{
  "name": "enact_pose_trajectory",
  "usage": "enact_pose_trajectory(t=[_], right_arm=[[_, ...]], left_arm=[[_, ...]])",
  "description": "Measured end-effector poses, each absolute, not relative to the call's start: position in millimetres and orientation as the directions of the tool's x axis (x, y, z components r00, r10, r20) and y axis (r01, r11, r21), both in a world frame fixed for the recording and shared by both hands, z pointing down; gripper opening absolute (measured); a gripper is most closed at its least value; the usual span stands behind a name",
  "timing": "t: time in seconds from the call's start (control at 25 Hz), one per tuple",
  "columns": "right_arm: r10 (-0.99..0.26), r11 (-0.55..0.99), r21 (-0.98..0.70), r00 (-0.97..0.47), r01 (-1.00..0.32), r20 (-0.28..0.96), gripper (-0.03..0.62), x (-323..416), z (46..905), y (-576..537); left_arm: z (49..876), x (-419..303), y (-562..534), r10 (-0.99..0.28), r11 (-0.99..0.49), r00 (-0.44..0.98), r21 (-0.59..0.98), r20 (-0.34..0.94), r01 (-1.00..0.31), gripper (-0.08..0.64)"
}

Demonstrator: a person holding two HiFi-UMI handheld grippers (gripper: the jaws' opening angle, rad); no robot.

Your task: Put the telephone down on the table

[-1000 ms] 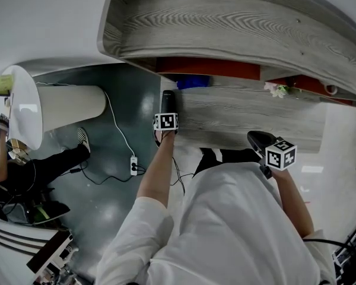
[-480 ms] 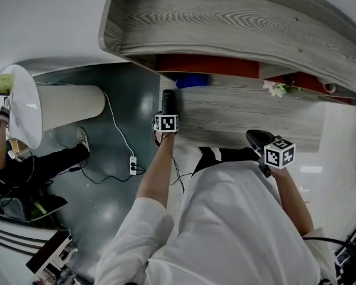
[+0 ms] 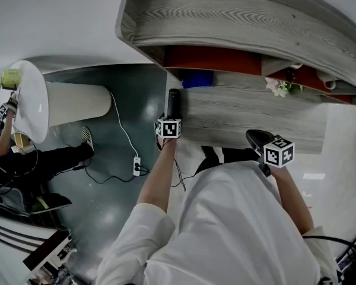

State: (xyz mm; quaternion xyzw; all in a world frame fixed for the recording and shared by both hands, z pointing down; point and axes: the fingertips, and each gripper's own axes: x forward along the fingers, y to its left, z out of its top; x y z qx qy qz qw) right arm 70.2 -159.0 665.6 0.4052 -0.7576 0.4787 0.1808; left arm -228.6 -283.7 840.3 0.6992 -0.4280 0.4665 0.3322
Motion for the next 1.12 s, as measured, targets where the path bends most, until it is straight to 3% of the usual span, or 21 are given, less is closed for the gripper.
enact_pose_trajectory(t=[0.48,0.96,1.12], right_arm=[[-0.482,0.214,-0.563,-0.587,-0.799,0.65,0.02,48,659,-124],[-0.577,0.133,-0.551,-0.516,-0.824,0.633,0.02,44,650,-63],[-0.626,0.072,-0.567,-0.48,-0.821,0.615,0.02,58,649,-39]], left_arm=[[773,-249,-240,-0.444,-0.356,0.273,0.112,0.853,-0.928,0.339],[737,-258,-182,-0.48,-0.377,0.364,0.187,0.798,-0.907,0.03],[732,-242,-168,-0.465,-0.432,0.419,0.214,0.78,-0.876,0.011]])
